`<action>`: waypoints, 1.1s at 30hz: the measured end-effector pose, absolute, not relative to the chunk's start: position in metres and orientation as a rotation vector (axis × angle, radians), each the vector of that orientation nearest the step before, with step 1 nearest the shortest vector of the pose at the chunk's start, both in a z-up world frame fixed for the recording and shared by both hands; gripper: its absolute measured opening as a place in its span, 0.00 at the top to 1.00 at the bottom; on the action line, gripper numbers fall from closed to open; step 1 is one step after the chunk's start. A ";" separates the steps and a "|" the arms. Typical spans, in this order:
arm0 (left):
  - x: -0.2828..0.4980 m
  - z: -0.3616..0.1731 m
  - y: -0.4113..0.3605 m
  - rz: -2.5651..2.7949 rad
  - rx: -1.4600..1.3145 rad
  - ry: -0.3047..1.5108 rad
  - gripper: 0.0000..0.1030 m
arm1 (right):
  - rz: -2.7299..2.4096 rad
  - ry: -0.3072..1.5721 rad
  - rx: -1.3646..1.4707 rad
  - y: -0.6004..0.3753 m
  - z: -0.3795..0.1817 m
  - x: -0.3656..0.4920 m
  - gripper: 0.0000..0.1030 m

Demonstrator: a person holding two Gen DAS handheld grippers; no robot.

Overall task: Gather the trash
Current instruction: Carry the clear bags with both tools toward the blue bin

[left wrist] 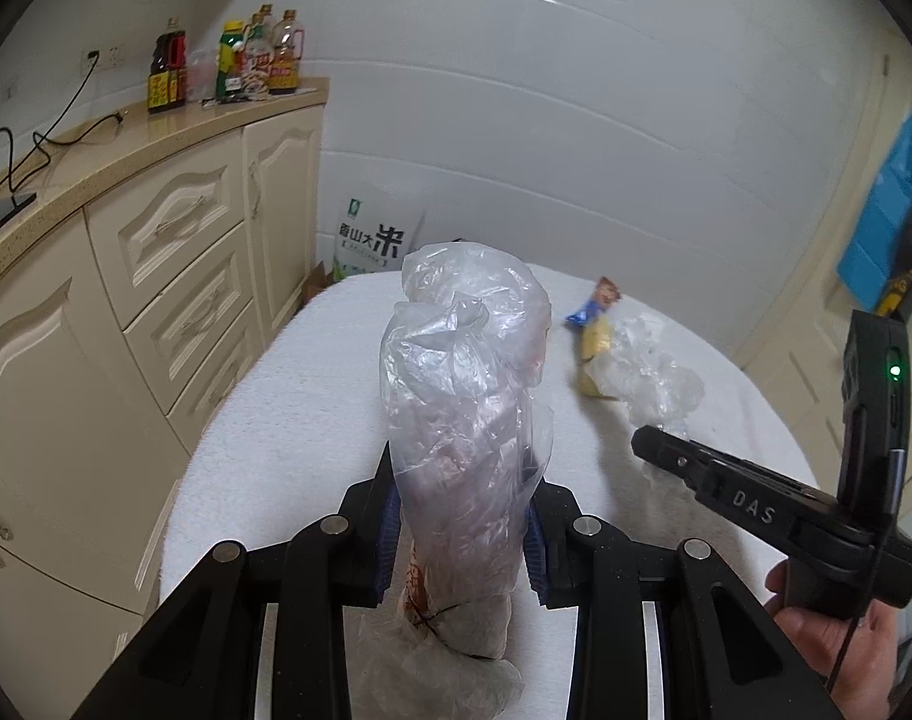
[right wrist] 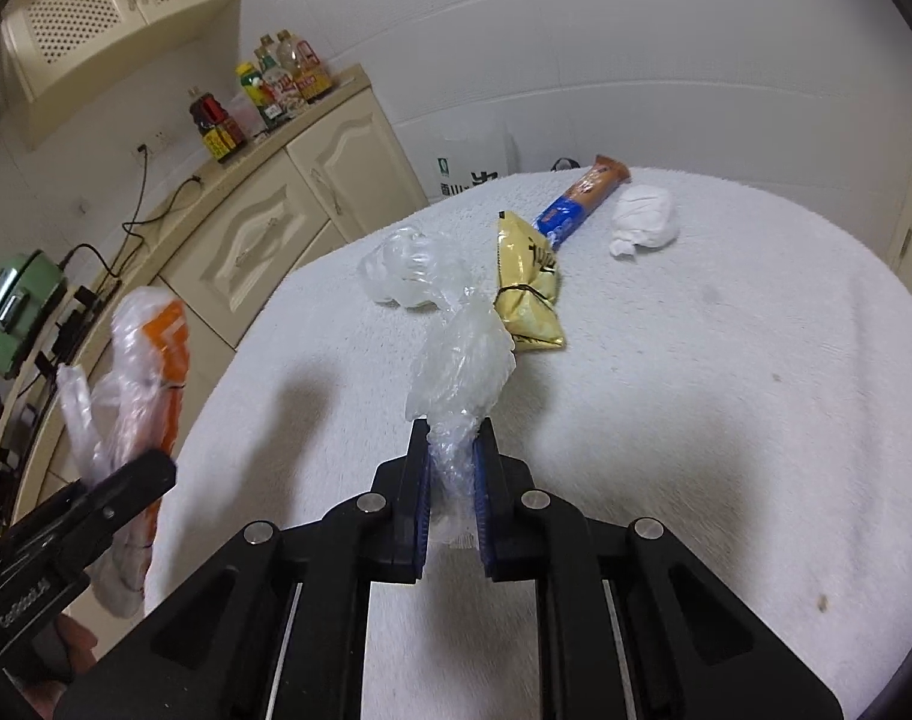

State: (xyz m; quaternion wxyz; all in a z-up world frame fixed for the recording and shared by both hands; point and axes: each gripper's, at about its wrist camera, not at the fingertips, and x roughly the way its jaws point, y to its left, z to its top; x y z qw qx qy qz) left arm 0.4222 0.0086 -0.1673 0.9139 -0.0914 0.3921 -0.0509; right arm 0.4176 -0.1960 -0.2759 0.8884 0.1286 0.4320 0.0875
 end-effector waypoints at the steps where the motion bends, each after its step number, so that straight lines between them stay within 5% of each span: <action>1: 0.418 -0.166 0.004 -0.112 -0.183 0.804 0.71 | 0.182 0.887 0.272 -0.202 -0.272 0.409 0.88; 33: 0.328 -0.074 -0.151 -0.459 -0.046 0.580 0.70 | -0.033 0.522 0.300 -0.355 -0.125 0.218 0.88</action>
